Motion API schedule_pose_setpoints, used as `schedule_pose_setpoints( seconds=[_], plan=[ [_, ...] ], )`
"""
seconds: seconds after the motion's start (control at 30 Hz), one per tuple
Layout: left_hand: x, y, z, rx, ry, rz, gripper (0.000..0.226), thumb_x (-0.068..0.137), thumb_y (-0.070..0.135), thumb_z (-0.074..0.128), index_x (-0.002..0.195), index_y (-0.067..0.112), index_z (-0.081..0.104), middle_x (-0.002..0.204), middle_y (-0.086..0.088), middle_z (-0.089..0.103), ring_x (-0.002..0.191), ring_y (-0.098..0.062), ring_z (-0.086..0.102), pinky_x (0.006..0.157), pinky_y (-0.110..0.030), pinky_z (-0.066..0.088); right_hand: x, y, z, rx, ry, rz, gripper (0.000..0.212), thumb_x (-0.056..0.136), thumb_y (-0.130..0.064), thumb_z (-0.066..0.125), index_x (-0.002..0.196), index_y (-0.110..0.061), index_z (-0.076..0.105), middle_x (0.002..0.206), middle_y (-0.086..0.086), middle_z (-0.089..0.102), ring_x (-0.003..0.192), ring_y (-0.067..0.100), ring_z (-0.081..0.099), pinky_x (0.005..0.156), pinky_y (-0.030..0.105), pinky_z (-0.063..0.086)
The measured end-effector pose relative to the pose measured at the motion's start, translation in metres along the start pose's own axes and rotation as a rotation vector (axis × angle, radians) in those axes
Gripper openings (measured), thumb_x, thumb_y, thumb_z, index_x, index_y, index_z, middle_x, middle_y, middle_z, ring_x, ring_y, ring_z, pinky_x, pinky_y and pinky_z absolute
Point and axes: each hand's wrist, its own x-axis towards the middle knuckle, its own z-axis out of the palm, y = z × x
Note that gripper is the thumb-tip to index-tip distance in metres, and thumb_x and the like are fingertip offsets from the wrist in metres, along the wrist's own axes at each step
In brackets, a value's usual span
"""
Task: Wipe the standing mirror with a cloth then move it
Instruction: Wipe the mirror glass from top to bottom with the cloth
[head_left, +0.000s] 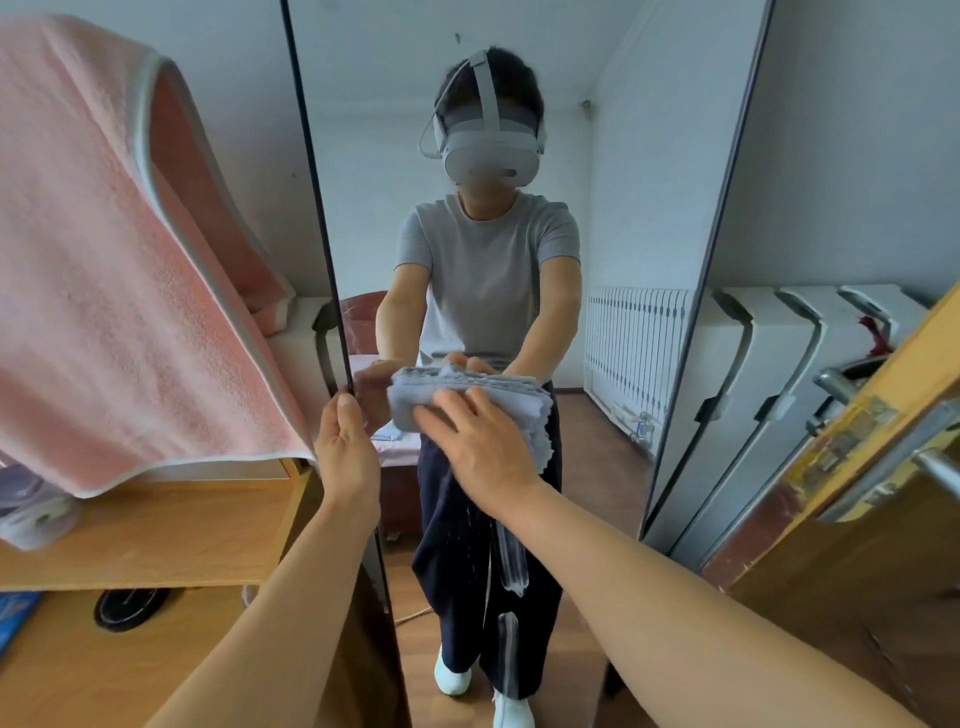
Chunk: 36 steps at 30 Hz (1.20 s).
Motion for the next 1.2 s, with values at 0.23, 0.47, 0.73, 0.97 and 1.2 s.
schedule_pose_setpoints(
  seconds=[0.23,0.47,0.73,0.97,1.2],
  plan=[
    [0.001,-0.003,0.013,0.024,0.113,-0.040,0.036,0.101,0.031,0.029,0.128,0.017,0.048,0.118,-0.003,0.056,0.114,-0.021,0.054,0.103,-0.037,0.041,-0.044,0.063,-0.033,-0.037,0.167,0.238,0.030,0.082,-0.001,0.053,0.108,-0.014,0.062,0.103,0.005,0.054,0.089,0.026,0.053,0.067,0.038,0.056],
    [0.000,-0.006,0.019,-0.002,0.147,-0.053,0.039,0.100,0.031,0.030,0.134,0.017,0.043,0.130,-0.007,0.055,0.118,-0.023,0.053,0.105,-0.041,0.041,-0.083,0.097,-0.048,-0.074,0.266,0.535,0.046,0.072,0.011,0.065,0.111,-0.012,0.057,0.107,0.013,0.052,0.091,0.031,0.056,0.077,0.036,0.054],
    [-0.004,-0.005,0.017,0.018,0.136,-0.070,0.040,0.100,0.030,0.029,0.137,0.019,0.040,0.124,-0.002,0.053,0.115,-0.019,0.051,0.102,-0.034,0.040,-0.100,0.080,-0.037,0.053,0.269,0.796,0.037,0.080,0.007,0.060,0.113,-0.008,0.055,0.112,0.015,0.048,0.100,0.032,0.053,0.077,0.038,0.053],
    [-0.007,-0.005,0.010,0.014,0.071,-0.059,0.038,0.100,0.029,0.030,0.135,0.019,0.041,0.116,0.001,0.052,0.113,-0.018,0.051,0.099,-0.031,0.039,-0.065,0.030,-0.016,0.093,0.250,0.620,0.036,0.081,0.003,0.060,0.115,-0.010,0.056,0.110,0.011,0.051,0.097,0.025,0.054,0.078,0.030,0.054],
    [-0.004,-0.010,-0.003,-0.013,-0.004,-0.069,0.032,0.099,0.035,0.032,0.116,0.021,0.055,0.121,0.000,0.060,0.116,-0.015,0.053,0.108,-0.039,0.036,-0.023,-0.018,0.016,0.144,0.169,0.339,0.035,0.083,-0.005,0.046,0.114,-0.011,0.061,0.102,0.009,0.056,0.089,0.029,0.056,0.077,0.041,0.054]
  ],
)
